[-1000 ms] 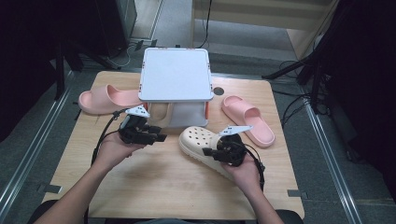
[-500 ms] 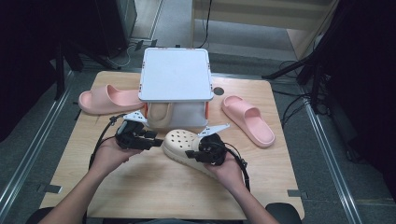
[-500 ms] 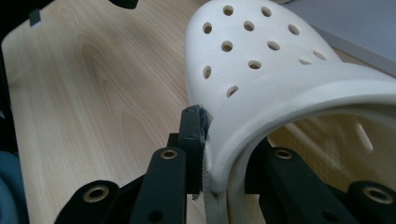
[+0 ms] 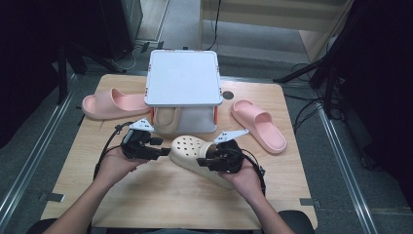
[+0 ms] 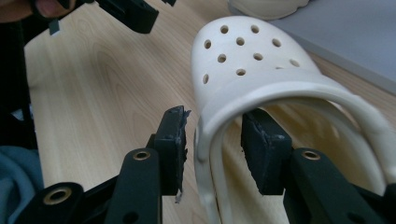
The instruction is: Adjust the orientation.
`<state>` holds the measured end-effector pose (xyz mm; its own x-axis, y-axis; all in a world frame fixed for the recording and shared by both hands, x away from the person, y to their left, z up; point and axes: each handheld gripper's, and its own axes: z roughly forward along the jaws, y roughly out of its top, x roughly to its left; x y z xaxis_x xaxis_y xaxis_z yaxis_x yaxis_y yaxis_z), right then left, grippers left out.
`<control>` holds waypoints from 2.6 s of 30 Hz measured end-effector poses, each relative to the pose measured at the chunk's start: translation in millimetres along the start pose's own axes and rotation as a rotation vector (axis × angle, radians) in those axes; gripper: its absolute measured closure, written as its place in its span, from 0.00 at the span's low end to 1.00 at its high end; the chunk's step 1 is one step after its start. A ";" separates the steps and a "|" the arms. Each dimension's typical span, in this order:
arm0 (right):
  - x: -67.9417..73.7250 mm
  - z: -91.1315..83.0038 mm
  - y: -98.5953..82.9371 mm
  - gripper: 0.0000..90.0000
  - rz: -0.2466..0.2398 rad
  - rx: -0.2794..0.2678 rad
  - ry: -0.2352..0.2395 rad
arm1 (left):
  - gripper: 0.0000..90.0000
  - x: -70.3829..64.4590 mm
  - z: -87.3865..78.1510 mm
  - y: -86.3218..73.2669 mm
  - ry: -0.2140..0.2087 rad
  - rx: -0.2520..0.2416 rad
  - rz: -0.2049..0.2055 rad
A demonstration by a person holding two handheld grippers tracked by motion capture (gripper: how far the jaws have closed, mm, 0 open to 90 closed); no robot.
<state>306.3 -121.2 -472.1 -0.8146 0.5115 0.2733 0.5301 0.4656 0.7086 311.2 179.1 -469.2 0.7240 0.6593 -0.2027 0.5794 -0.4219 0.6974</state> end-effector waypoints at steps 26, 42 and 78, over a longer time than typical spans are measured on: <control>-80.8 5.5 10.6 0.98 0.069 0.018 -0.071 | 0.79 -20.7 36.8 -5.3 -0.061 0.035 -0.042; -63.4 9.9 5.7 0.98 0.047 0.052 -0.070 | 0.75 -12.9 40.3 -2.8 -0.049 0.016 -0.033; -40.3 -9.6 -23.6 0.76 0.146 -0.031 -0.167 | 0.68 9.1 59.6 34.6 -0.107 0.007 -0.017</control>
<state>324.4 -159.7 -493.5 -0.6783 0.6856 0.2644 0.6300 0.3572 0.6896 360.1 133.5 -488.0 0.7498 0.5961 -0.2873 0.5942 -0.4155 0.6887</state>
